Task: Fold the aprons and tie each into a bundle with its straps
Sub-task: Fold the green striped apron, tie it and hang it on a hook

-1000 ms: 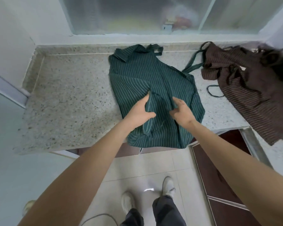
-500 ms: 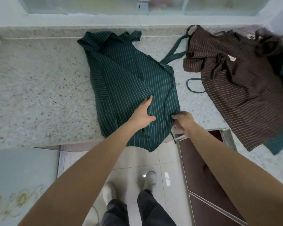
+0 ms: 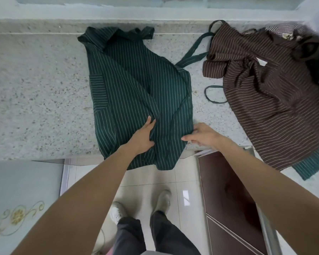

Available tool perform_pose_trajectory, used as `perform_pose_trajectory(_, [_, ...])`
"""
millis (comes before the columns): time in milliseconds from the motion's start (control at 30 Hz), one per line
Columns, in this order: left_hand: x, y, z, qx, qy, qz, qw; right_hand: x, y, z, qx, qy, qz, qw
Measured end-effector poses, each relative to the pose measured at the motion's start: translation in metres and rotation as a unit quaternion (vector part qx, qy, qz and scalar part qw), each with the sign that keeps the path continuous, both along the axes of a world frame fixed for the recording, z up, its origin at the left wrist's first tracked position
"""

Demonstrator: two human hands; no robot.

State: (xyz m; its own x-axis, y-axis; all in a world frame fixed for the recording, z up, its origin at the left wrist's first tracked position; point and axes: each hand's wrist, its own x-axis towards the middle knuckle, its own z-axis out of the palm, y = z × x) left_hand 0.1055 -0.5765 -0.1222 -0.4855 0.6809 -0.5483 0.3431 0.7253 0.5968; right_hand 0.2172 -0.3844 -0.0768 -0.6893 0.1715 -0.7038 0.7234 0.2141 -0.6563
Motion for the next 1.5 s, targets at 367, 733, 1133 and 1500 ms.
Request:
perform_pose_trajectory(367, [0.0, 0.004, -0.002, -0.007, -0.001, 0.006, 1.0, 0.017, -0.005, -0.007, -0.13, 0.093, -0.214, 0.964])
perform_pose_trajectory(733, [0.003, 0.007, -0.004, -0.001, 0.0, 0.024, 1.0, -0.001, -0.029, -0.008, 0.368, 0.068, 0.042, 0.926])
perform_pose_trajectory(1133, [0.005, 0.008, -0.004, -0.009, 0.008, 0.021, 1.0, -0.014, -0.007, -0.006, 0.292, -0.047, 0.024, 0.955])
perform_pose_trajectory(1500, [0.019, 0.018, -0.001, -0.054, 0.068, 0.028, 0.996, 0.013, -0.009, -0.023, 0.297, 0.039, 0.141, 0.944])
